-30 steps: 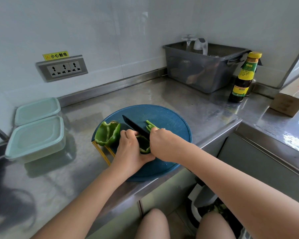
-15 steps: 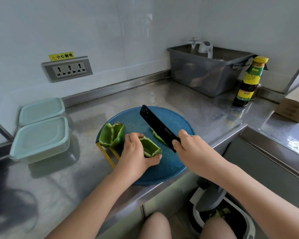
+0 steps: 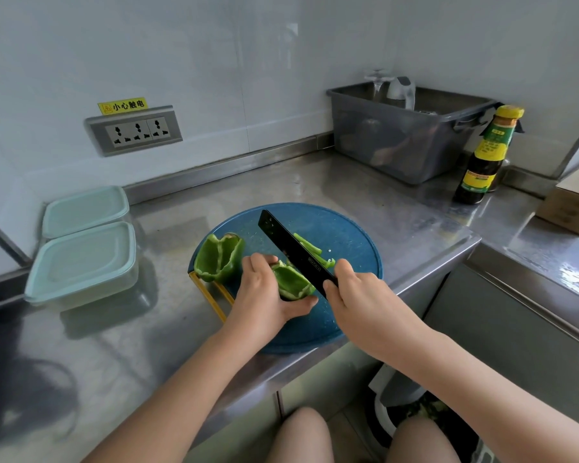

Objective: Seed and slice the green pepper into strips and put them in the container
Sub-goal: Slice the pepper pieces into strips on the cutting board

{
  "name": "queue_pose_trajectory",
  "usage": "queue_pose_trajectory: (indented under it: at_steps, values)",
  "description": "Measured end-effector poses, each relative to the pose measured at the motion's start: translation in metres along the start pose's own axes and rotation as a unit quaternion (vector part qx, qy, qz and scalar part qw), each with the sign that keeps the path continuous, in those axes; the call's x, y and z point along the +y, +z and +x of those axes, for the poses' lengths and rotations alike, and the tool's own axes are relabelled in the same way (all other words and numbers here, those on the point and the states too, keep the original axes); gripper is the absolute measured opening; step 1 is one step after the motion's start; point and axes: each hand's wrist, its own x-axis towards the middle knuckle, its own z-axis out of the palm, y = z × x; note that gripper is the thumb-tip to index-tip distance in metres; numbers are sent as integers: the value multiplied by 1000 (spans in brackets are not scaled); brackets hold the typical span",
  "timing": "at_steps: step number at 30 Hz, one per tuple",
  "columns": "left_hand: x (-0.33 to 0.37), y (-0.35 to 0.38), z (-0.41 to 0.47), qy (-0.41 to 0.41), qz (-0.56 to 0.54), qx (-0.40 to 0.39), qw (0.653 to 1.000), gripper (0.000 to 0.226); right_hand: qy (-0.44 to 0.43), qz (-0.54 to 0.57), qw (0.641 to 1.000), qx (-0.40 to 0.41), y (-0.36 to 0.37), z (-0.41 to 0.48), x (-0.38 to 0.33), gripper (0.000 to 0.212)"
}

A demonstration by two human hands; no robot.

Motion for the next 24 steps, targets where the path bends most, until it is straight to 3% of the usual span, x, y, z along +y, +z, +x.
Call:
queue_pose_trajectory:
  at_steps: [16, 24]
  values:
    - [0, 3, -2, -10, 51, 8, 999, 85, 9, 5, 1000, -18, 12, -1, 9, 24]
    - [0, 1, 1, 4, 57, 4, 998, 76, -11, 4, 999, -34, 10, 4, 10, 23]
